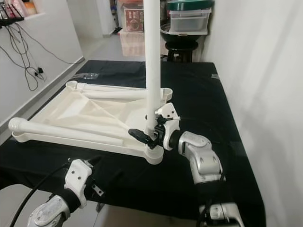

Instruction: Building children table

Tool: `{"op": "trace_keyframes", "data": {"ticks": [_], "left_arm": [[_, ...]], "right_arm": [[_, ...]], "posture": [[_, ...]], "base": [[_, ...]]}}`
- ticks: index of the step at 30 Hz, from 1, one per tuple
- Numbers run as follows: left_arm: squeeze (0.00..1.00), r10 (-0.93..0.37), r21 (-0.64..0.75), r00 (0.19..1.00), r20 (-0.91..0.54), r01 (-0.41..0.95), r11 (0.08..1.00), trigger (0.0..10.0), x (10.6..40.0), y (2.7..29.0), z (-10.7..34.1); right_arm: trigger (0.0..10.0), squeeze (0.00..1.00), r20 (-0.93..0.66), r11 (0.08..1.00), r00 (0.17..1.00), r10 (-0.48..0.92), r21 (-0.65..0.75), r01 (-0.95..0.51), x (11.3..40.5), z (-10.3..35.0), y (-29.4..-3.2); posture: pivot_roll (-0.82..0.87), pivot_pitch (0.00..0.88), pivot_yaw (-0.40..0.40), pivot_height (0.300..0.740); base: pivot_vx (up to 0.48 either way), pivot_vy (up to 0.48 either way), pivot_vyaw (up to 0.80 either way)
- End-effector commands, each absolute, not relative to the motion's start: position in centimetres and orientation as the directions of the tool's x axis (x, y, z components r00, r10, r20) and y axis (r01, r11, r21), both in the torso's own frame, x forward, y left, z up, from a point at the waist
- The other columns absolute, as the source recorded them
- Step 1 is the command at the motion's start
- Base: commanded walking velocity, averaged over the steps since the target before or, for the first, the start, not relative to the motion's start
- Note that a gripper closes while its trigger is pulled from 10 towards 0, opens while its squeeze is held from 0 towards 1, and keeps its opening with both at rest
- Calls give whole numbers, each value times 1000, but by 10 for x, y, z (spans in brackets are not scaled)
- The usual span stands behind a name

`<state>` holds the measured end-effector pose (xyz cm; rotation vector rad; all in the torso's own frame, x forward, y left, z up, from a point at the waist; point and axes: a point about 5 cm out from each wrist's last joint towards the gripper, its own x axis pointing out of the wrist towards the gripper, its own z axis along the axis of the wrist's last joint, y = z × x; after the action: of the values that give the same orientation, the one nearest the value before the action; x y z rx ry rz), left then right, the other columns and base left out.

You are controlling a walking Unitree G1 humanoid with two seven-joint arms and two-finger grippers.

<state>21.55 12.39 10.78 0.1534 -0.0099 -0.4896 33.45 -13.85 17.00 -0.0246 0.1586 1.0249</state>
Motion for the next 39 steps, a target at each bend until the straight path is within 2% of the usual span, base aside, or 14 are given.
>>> {"op": "trace_keyframes", "data": {"ticks": [1,4,5,9,15,22,23,25,26,27,29,36,37,39], "left_arm": [[0,-460,172,887,-24,457,873,10000,216,123,107],[0,-449,168,893,-11,445,880,10000,216,123,107],[0,-446,164,895,-8,441,882,10000,216,123,107],[0,-433,151,901,18,426,892,10000,217,125,109],[0,-292,279,935,204,230,932,10000,229,132,130],[0,-366,209,915,171,329,921,10000,224,124,125],[0,-374,176,912,167,345,922,10000,221,123,124],[0,-372,155,913,166,349,924,10000,219,123,123],[0,-383,121,909,162,367,922,10000,218,123,121],[0,-383,121,909,162,367,922,10000,218,123,121],[0,-432,91,888,156,422,902,10000,217,119,120],[0,-541,38,835,102,541,840,10000,205,105,118],[0,-569,22,822,31,569,822,10000,195,102,112],[0,-546,-18,838,2,546,837,10000,191,106,108]], "right_arm": [[10000,0,-120,445,437,892,50,-894,336,174,-128],[10000,0,-130,395,387,913,45,-917,342,175,-127],[0,0,-140,419,409,902,45,-907,346,174,-128],[0,0,-156,445,434,887,46,-894,350,170,-131],[0,0,-187,453,435,881,62,-889,329,149,-141],[0,0,-241,485,456,857,79,-871,308,128,-139],[0,0,-290,566,522,802,91,-820,299,117,-135],[0,0,-324,622,567,758,93,-778,294,111,-133],[0,0,-352,810,742,570,89,-580,293,106,-133],[0,0,-352,810,742,570,89,-580,293,106,-133],[0,0,-380,925,846,373,82,-371,284,103,-126],[0,0,-327,923,868,374,44,-382,299,114,-115],[0,0,-299,926,881,366,21,-377,317,125,-118],[0,0,-287,932,892,350,13,-362,324,132,-121]], "posture": [[54,0,12,740],[54,0,12,740],[56,0,8,740],[53,0,8,740],[26,0,11,740],[12,0,14,740],[6,0,16,740],[7,0,16,740],[3,0,20,740],[3,0,20,740],[-19,0,38,740],[-21,0,48,740],[-17,0,50,740],[-14,0,51,740]], "base": [[0,0,0],[0,0,0],[0,0,0],[0,0,0],[0,0,0],[0,0,0],[0,0,0],[0,0,0],[0,0,0],[0,0,0],[0,0,0],[0,0,0],[0,0,0],[0,0,0]]}}
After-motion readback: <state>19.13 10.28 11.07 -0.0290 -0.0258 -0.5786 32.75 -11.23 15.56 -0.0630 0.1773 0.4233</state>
